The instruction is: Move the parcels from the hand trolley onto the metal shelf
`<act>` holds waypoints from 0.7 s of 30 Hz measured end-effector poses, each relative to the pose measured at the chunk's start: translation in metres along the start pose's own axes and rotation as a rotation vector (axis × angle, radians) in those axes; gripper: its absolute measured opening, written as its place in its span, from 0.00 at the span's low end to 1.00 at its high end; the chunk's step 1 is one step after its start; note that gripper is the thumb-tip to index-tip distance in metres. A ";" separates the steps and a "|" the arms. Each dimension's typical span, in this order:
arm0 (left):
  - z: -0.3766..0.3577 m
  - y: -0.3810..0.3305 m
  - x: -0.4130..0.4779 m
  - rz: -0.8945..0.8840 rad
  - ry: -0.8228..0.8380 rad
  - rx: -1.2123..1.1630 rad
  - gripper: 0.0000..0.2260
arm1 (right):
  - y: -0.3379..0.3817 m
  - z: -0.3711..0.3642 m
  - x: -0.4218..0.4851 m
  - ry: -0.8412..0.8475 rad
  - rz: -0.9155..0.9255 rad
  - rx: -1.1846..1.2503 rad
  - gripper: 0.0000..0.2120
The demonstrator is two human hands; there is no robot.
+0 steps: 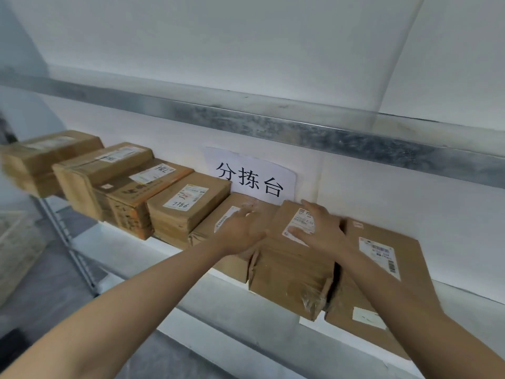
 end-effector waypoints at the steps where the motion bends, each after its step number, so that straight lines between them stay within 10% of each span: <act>1: 0.012 0.014 -0.008 0.016 -0.033 0.014 0.29 | 0.017 -0.012 0.005 0.017 0.031 0.007 0.37; 21: 0.235 0.349 -0.292 0.570 -0.284 0.177 0.31 | 0.420 -0.321 0.021 0.406 0.538 0.063 0.43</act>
Point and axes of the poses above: each hand's wrist, its own x-axis towards the middle knuckle, its own z-axis out of the back of the hand, y = z × x, the point moved 7 cm from there along x, towards the middle knuckle, and after that the axes turned 4 degrees about -z, right-handed, at the moved point
